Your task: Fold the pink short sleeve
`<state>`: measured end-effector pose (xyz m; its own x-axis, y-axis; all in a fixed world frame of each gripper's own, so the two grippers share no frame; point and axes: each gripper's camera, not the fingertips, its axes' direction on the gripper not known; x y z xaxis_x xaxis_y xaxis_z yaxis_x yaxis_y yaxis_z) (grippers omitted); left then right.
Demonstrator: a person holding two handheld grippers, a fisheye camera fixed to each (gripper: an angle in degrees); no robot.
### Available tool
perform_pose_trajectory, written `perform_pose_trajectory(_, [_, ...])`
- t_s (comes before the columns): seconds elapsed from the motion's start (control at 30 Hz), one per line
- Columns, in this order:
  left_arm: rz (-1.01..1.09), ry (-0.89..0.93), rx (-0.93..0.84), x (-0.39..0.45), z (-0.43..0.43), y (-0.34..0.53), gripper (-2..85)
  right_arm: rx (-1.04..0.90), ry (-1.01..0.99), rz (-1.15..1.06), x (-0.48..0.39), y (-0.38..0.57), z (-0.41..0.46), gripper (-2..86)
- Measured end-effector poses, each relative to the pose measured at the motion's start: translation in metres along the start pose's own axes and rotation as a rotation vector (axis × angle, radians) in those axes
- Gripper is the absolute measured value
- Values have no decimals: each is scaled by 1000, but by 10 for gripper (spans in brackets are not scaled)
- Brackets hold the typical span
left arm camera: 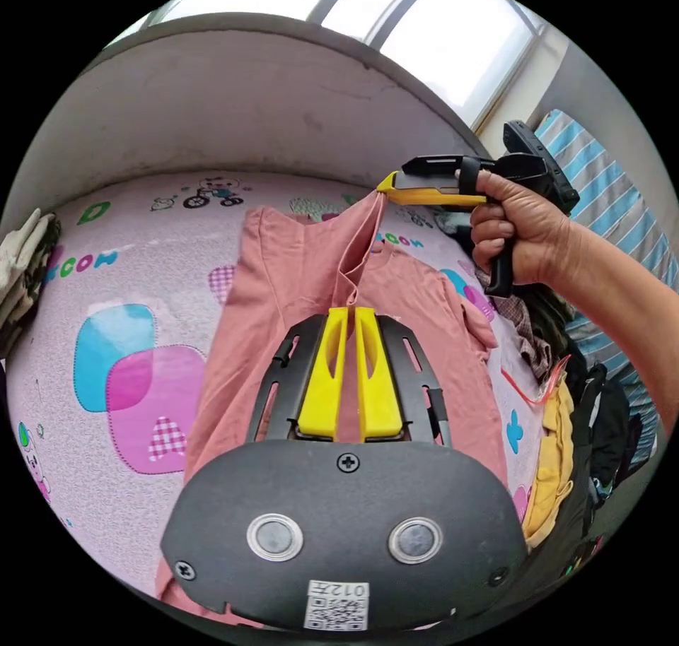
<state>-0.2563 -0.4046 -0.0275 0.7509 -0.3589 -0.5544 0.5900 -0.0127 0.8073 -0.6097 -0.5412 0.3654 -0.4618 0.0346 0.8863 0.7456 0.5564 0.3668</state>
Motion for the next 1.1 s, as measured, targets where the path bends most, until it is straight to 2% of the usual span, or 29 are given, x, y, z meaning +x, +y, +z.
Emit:
perform_pose_trajectory(0.17, [17,-58,-114,41,43,8,10,-13,-8,80,61,24,1,-1])
perform_pose_trajectory(0.37, [139,-31,-89,93,49,15,22,3,103,267,120,58,-24,24])
perform_pose_trajectory(0.5, [250,110,-92,121,33,25,19,23,46,305,134,84,-53,35])
perform_pose_trajectory(0.63, [298,138,-108,122,0,43,16,3,-87,252,116,118,-73,22])
perform_pose_trajectory(0.73, [307,55,-156,104,-34,61,15,-60,-179,198,95,151,-78,13])
perform_pose_trajectory(0.87, [231,-94,-306,60,-82,85,16,-133,-282,210,80,193,-79,8])
perform_pose_trajectory(1.0, [142,-218,-432,17,-125,101,21,-118,-393,294,77,237,-90,3])
perform_pose_trajectory(1.1, [112,-228,-548,4,-139,111,26,-112,-428,325,75,259,-100,1])
